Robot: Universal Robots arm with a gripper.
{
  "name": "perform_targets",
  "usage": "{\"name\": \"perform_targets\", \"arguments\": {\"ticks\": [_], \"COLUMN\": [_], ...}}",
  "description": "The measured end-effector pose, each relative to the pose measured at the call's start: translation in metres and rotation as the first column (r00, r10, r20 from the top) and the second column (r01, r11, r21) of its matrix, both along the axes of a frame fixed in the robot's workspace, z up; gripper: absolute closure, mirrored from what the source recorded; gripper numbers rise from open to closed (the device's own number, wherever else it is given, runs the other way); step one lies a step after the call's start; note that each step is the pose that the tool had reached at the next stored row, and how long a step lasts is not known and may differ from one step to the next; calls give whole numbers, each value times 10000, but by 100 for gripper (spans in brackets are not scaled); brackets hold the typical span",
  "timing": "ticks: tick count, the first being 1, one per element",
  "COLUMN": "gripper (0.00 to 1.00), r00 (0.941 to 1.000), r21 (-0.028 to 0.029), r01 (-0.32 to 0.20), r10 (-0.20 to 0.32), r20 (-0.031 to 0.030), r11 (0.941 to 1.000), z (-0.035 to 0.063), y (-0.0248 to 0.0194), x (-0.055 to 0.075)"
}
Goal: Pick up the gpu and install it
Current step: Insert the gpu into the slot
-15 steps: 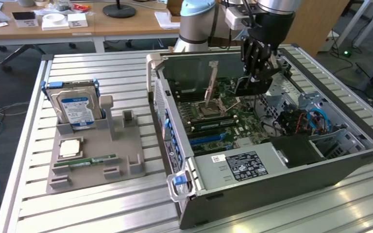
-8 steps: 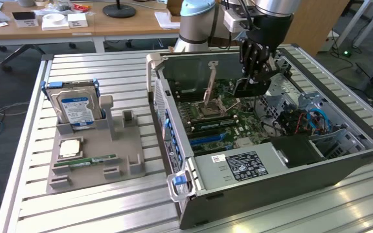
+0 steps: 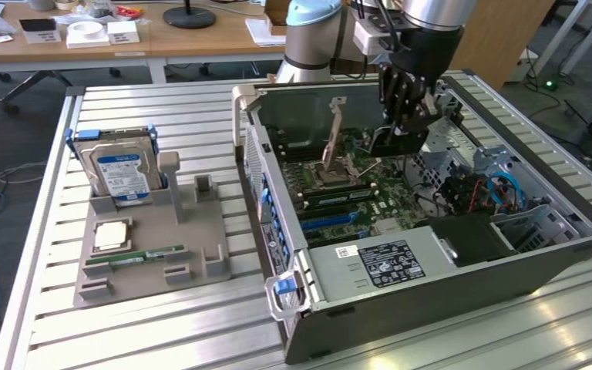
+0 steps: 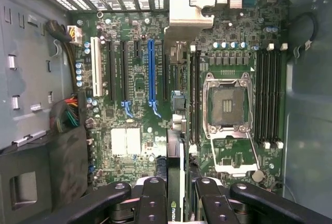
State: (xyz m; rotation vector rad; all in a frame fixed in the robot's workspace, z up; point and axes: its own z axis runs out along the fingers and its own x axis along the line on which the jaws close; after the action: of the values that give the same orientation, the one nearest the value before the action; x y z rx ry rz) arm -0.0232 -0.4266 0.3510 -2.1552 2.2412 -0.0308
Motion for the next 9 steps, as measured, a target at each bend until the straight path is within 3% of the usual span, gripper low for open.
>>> {"name": "perform_targets", "arguments": {"ticks": [9], "gripper": [74], "r00": [10000], "r21": [-3], "r01": [-1], "r10": [1], "r20": [-1], "r11": [10000], "z": [-51], "y": [0], "x": [-6]}}
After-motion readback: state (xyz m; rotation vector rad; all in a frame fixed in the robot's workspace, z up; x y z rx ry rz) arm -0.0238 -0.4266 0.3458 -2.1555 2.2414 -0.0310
